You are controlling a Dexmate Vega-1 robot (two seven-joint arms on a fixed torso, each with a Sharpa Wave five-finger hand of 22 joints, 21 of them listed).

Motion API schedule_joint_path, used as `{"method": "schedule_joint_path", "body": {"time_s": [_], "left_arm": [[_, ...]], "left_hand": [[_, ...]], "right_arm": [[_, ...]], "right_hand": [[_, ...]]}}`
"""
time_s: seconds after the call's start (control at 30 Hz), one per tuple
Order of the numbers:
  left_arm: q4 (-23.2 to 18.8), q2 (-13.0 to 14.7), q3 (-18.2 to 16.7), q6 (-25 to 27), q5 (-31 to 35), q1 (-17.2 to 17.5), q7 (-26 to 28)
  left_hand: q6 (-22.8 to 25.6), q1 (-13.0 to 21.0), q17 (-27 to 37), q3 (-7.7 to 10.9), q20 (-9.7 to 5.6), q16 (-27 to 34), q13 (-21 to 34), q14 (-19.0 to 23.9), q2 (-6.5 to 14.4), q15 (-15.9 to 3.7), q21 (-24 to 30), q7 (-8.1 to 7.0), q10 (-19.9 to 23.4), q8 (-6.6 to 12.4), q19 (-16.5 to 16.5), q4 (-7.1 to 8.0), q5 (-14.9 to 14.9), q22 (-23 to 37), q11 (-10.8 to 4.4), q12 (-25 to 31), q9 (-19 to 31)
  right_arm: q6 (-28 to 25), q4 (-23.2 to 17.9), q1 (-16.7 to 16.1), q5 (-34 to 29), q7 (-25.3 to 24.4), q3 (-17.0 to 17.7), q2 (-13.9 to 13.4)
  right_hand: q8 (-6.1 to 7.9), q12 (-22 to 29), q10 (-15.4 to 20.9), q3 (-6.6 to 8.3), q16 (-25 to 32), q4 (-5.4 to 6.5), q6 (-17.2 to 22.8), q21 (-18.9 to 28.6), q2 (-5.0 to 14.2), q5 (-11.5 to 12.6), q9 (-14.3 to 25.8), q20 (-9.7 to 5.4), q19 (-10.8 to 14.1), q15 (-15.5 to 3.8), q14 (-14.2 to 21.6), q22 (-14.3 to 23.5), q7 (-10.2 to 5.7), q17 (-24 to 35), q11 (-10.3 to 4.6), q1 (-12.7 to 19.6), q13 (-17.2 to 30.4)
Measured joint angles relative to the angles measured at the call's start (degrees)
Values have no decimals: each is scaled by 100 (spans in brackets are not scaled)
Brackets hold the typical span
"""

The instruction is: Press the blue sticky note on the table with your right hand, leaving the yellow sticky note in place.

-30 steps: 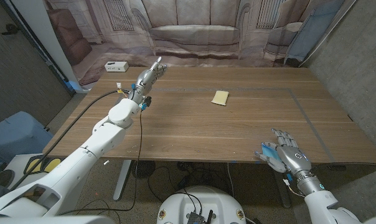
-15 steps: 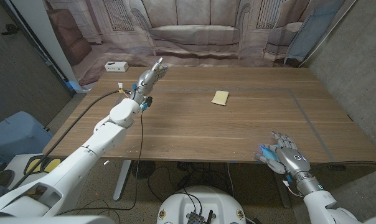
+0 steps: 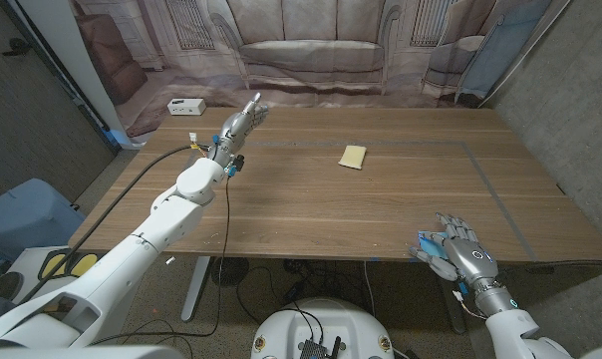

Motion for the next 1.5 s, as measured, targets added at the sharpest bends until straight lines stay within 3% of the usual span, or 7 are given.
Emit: {"method": "schedule_joint_path", "body": {"time_s": [0.3,0.4,0.57,0.67,1.2,1.33,1.5], "left_arm": [[40,-23,0,-14,-31,0,5],[44,-25,0,-19,-33,0,8],[47,-32,0,-21,-39,-1,9],[51,-38,0,-24,-47,-6,9],[67,-59,-12,-58,-80,-11,8],[69,-60,-18,-62,-84,-11,9],[75,-60,-23,-62,-94,-11,11]], "left_hand": [[0,0,0,-19,48,0,0,15,0,-15,-34,0,22,0,-48,-19,0,23,-22,0,0],[-1,0,0,-20,27,0,0,22,0,-22,-34,0,22,0,-70,-19,0,30,-22,0,0],[-1,0,0,-20,27,0,0,22,0,-22,-34,0,42,0,-70,-18,0,30,-1,0,0],[3,0,0,-20,27,0,0,21,0,-22,-34,4,42,1,-70,-18,0,30,-1,0,0],[62,-31,30,-19,26,0,0,21,31,-21,-33,0,62,1,-69,-16,1,30,-21,0,0],[62,-31,30,-19,26,0,0,21,31,-21,-34,0,62,1,-69,-16,1,29,-21,0,0],[62,-31,30,-19,26,0,0,21,30,-21,-33,0,62,1,-69,-16,1,29,-21,0,0]], "right_arm": [[-87,-41,-51,37,-200,-87,-117],[-104,-56,-71,48,-279,-94,-143],[-118,-61,-113,76,-402,-116,-167],[-112,-57,-125,95,-488,-129,-169],[-14,36,-174,161,-880,-257,-156],[19,52,-174,127,-991,-281,-158],[60,68,-182,115,-1084,-305,-162]], "right_hand": [[102,84,291,89,37,-38,54,49,75,0,1,55,-12,0,0,0,52,0,-107,75,1],[124,105,294,112,59,-61,474,49,107,0,-2,54,-12,0,0,0,-87,0,-110,107,1],[127,136,439,137,60,-85,556,49,136,0,-2,85,19,0,0,0,-147,1,-105,136,1],[169,150,509,168,83,-116,809,93,150,0,-2,105,-1,0,0,0,-113,1,-120,154,-24],[246,210,786,335,122,-236,839,133,181,0,-2,155,177,-41,41,0,-83,-27,-130,486,-26],[247,233,865,348,144,-237,1346,133,166,0,-2,174,196,-61,104,0,12,-27,-129,528,-26],[278,241,970,386,165,-246,1506,133,166,1,-2,183,249,-72,199,0,70,-27,-151,591,-26]]}}
